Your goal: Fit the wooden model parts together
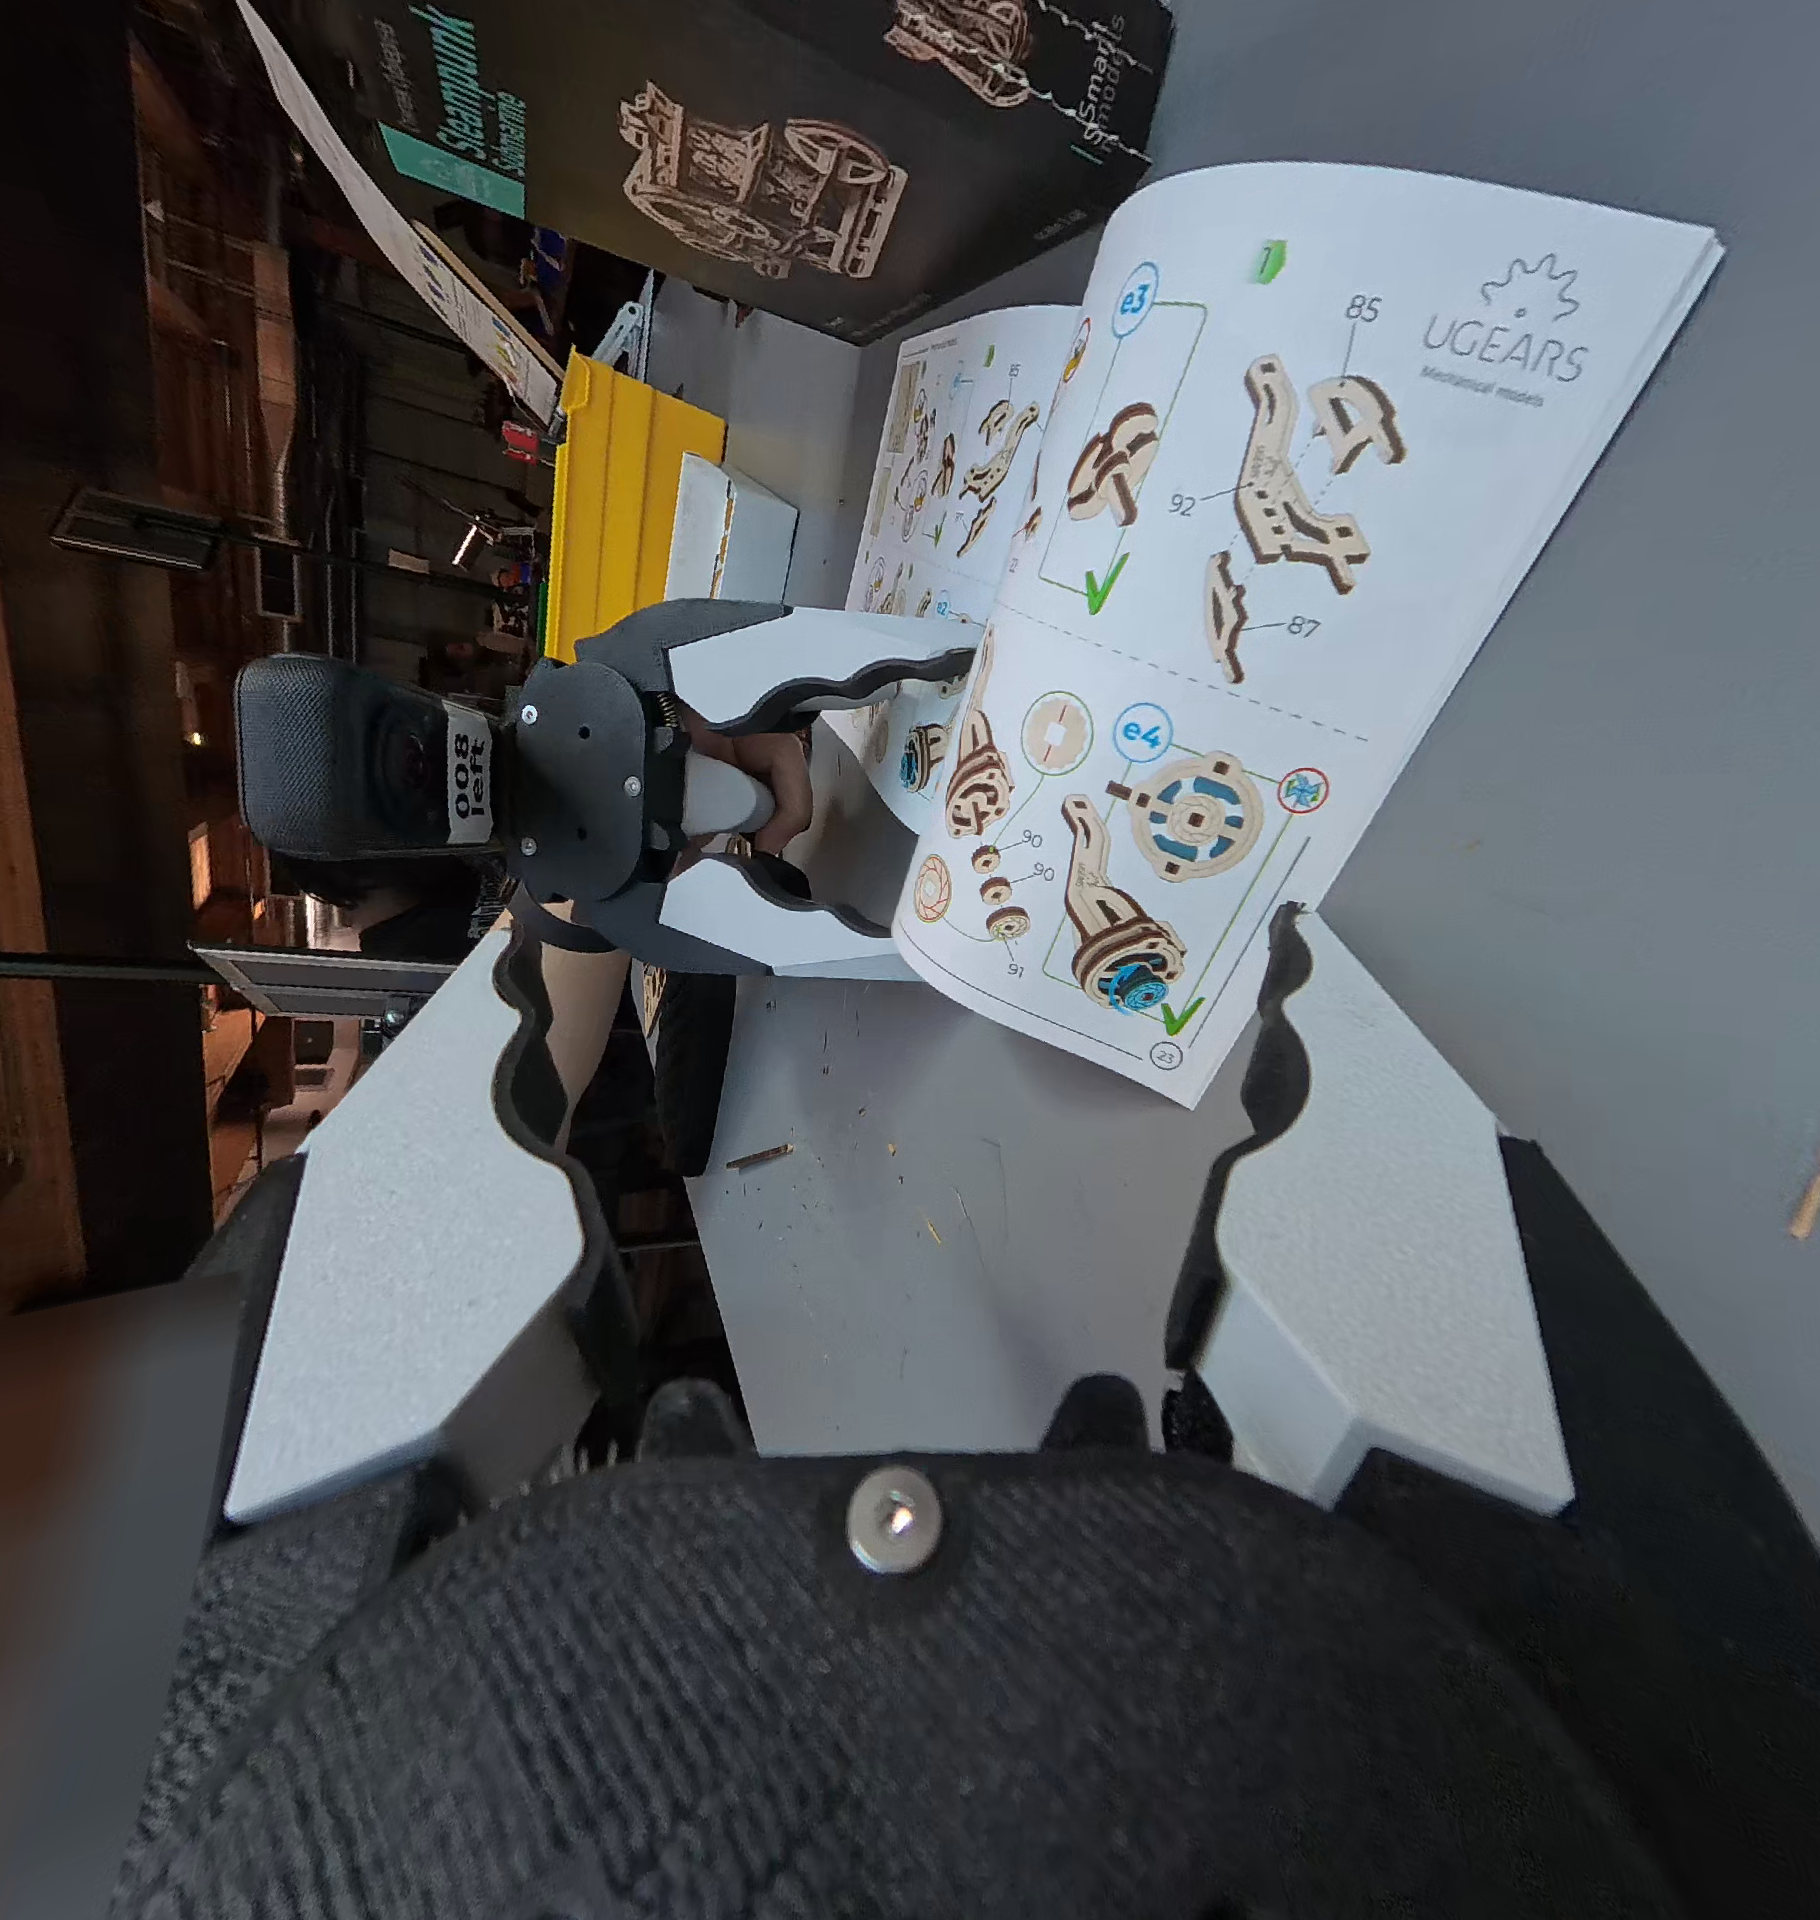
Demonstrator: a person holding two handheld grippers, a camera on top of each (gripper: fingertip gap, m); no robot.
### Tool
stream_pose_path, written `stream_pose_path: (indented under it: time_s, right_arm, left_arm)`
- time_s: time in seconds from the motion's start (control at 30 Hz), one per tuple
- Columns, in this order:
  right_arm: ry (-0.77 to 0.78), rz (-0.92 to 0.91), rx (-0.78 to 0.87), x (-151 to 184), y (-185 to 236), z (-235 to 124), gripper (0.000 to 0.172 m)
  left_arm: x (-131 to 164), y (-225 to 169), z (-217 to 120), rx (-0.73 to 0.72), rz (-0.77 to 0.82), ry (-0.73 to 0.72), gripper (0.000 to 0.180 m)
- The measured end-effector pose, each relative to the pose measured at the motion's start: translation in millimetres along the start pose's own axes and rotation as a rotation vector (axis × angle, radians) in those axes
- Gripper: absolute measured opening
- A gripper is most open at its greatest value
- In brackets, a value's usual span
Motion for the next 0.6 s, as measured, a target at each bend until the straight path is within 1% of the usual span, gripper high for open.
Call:
stream_pose_path:
  time_s: [0.07, 0.1, 0.17, 0.3, 0.43, 0.53, 0.6]
  right_arm:
    - [0.006, -0.003, -0.012, 0.7, 0.4, 2.9, 0.134]
    - [0.007, -0.002, -0.02, 1.0, 0.4, 4.0, 0.134]
    - [0.009, -0.003, -0.034, 1.7, 0.0, 4.7, 0.134]
    - [0.015, -0.039, -0.045, 4.4, -1.8, -0.6, 0.133]
    - [-0.02, -0.121, -0.026, 9.7, -5.1, -16.4, 0.134]
    - [-0.071, -0.112, -0.03, 9.7, -10.0, -29.8, 0.131]
    - [-0.098, -0.082, -0.061, 9.8, -12.6, -33.4, 0.129]
  left_arm:
    - [-1.4, -2.2, 0.0, -0.021, -0.011, 0.005, 0.083]
    - [-1.8, -2.9, 0.1, -0.033, -0.02, 0.004, 0.08]
    - [-2.1, -1.6, 0.3, -0.076, -0.053, -0.003, 0.064]
    - [-0.6, -0.8, -0.5, -0.086, -0.095, -0.006, 0.06]
    - [1.4, 1.7, -2.0, -0.042, -0.171, -0.033, 0.059]
    - [2.7, 5.6, -2.6, 0.008, -0.204, -0.058, 0.059]
    - [3.0, 6.3, -2.4, 0.021, -0.218, -0.068, 0.059]
Point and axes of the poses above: each gripper's, where its closed fingertips meet, z out along the fingers, x out of its underside, y = z × x across the jaws, the point moved 9 cm from there along -z, back along the fingers, and after that the axes turned 10 degrees about -x, right-handed, at the moved point
